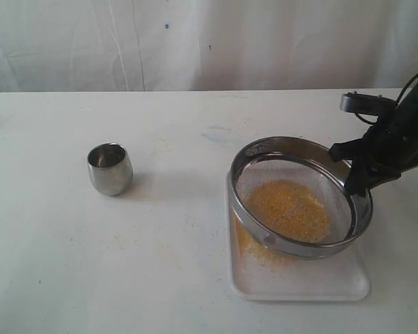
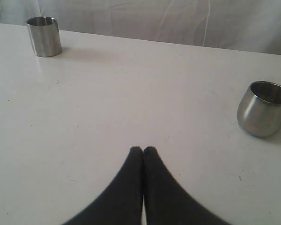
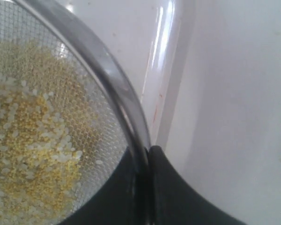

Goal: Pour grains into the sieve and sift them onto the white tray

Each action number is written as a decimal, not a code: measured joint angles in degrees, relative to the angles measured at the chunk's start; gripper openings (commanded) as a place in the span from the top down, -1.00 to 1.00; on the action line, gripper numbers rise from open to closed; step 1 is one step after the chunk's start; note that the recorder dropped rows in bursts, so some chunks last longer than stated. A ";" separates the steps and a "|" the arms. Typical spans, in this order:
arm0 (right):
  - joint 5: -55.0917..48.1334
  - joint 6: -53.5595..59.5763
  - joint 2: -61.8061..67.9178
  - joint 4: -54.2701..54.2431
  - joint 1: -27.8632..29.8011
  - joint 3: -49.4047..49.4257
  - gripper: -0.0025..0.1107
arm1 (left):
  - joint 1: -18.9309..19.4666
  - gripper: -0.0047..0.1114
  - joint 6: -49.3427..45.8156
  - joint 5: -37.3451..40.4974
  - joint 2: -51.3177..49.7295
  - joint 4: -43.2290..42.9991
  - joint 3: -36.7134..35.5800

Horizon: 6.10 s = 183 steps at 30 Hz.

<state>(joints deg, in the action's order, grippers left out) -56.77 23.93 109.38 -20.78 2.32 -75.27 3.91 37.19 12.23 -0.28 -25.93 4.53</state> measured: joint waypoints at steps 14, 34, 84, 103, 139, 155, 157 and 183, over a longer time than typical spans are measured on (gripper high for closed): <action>2.67 -5.14 -0.60 1.40 -0.75 3.02 0.96 | 0.00 0.92 0.00 0.00 0.00 0.00 0.00; 5.07 -10.96 -0.74 3.97 -2.40 3.27 0.96 | 0.00 0.92 0.00 0.00 0.00 0.00 0.00; -0.95 -8.79 -1.05 4.51 -4.59 2.43 0.96 | 0.00 0.92 0.00 0.00 0.00 0.00 0.00; 0.40 -12.64 -1.16 4.67 -4.11 2.31 0.96 | 0.00 0.92 0.00 0.00 0.00 0.00 0.00; 0.53 -14.13 -1.06 8.10 -3.50 1.20 0.96 | 0.00 0.92 0.00 0.00 0.00 -0.05 0.00; -3.74 -13.82 -1.16 7.67 -3.73 2.81 0.96 | 0.00 0.92 0.00 0.00 0.00 -0.05 0.00; -3.76 -12.28 -1.06 8.01 -4.11 2.98 0.96 | 0.00 0.92 0.00 0.00 0.00 -0.05 0.00; 5.07 -15.32 -2.98 9.24 -4.72 5.67 0.96 | 0.00 0.92 0.00 0.00 0.00 -0.05 0.00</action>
<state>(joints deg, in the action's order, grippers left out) -51.70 8.61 106.40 -11.54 -2.40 -69.59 3.91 37.19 12.23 -0.28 -25.98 4.53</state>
